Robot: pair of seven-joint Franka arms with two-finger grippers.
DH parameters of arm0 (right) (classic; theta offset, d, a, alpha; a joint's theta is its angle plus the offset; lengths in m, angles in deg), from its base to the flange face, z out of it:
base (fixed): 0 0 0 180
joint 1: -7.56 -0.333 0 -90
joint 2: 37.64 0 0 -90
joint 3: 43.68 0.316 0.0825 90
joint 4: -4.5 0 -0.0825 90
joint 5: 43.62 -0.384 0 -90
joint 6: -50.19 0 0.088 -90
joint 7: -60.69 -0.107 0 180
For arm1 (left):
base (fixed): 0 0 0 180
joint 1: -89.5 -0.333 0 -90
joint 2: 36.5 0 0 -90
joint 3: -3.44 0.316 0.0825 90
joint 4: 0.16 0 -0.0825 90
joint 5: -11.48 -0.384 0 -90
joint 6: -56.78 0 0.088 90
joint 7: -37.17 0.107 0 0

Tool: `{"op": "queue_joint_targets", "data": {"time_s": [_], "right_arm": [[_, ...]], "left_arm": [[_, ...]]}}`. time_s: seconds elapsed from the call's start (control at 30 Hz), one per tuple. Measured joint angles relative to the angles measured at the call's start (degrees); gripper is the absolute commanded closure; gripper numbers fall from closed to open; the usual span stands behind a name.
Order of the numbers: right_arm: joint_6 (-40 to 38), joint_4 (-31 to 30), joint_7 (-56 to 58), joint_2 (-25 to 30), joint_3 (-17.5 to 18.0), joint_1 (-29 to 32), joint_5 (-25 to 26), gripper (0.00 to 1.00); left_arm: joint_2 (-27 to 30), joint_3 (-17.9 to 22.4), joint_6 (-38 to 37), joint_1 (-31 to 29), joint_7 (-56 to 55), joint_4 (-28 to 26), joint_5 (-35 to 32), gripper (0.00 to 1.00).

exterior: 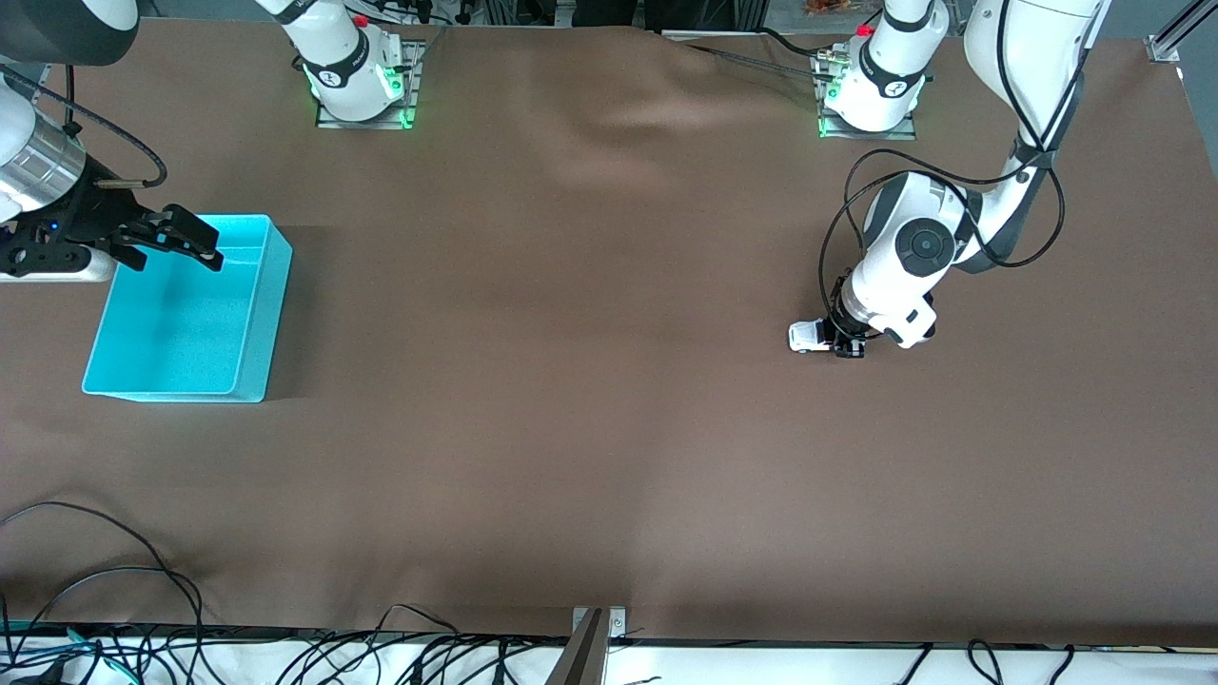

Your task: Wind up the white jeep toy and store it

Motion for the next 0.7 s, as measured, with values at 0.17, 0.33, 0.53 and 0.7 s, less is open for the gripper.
{"op": "queue_joint_targets", "data": {"time_s": [0.17,0.33,0.53,0.7], "right_arm": [[0.0,0.0,0.0,0.0,0.0,0.0,0.0,0.0],[0.0,0.0,0.0,0.0,0.0,0.0,0.0,0.0],[0.0,0.0,0.0,0.0,0.0,0.0,0.0,0.0],[0.0,0.0,0.0,0.0,0.0,0.0,0.0,0.0]], "left_arm": [[0.0,0.0,-0.3,-1.2,0.2,-0.1,-1.0,0.85],[0.1,0.0,-0.7,-3.0,1.6,-0.1,-1.8,0.85],[0.1,0.0,-0.9,-5.5,5.4,-0.1,-1.8,0.85],[0.2,0.0,-0.9,-7.8,9.1,-0.1,-1.9,0.85]]}}
